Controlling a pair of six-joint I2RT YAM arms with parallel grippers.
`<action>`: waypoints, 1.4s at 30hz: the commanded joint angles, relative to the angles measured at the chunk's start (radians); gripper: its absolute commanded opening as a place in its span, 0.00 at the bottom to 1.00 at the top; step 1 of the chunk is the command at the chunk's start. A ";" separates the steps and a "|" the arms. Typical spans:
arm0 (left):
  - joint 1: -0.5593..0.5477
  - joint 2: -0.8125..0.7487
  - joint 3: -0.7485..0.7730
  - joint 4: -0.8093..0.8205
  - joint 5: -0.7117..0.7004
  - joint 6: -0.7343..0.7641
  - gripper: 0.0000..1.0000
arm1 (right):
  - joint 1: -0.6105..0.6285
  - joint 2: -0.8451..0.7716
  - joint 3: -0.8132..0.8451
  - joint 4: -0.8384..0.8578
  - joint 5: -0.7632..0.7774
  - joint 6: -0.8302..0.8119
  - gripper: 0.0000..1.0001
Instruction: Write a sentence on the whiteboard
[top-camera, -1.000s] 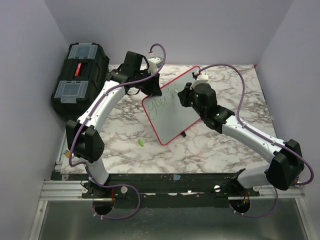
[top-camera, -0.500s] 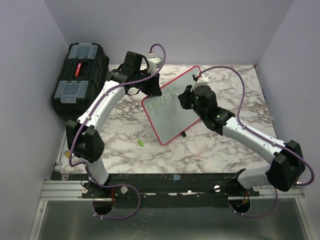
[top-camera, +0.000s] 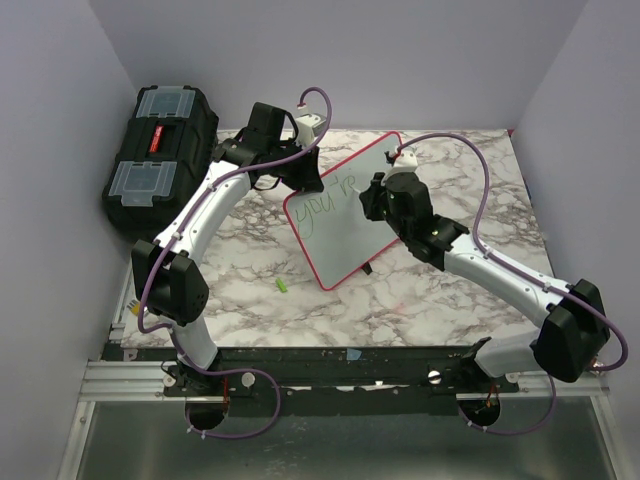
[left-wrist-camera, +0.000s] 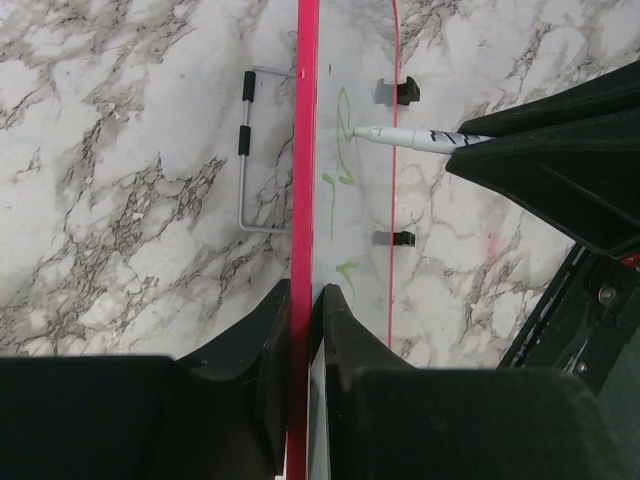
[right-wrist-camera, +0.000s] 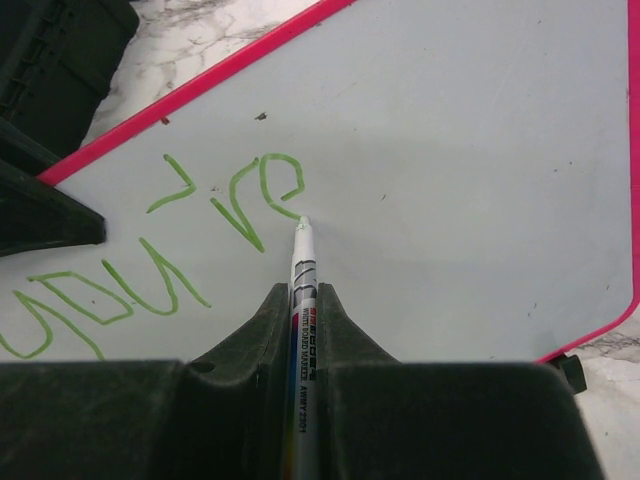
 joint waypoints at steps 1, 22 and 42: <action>-0.018 -0.015 0.046 0.016 0.010 0.039 0.00 | 0.001 0.046 -0.019 -0.062 0.035 0.005 0.01; -0.018 -0.002 0.048 0.013 0.010 0.042 0.00 | 0.001 -0.046 0.089 0.015 0.170 -0.077 0.01; -0.019 -0.030 -0.017 0.044 -0.011 0.025 0.00 | 0.001 -0.202 -0.099 0.033 0.047 -0.029 0.01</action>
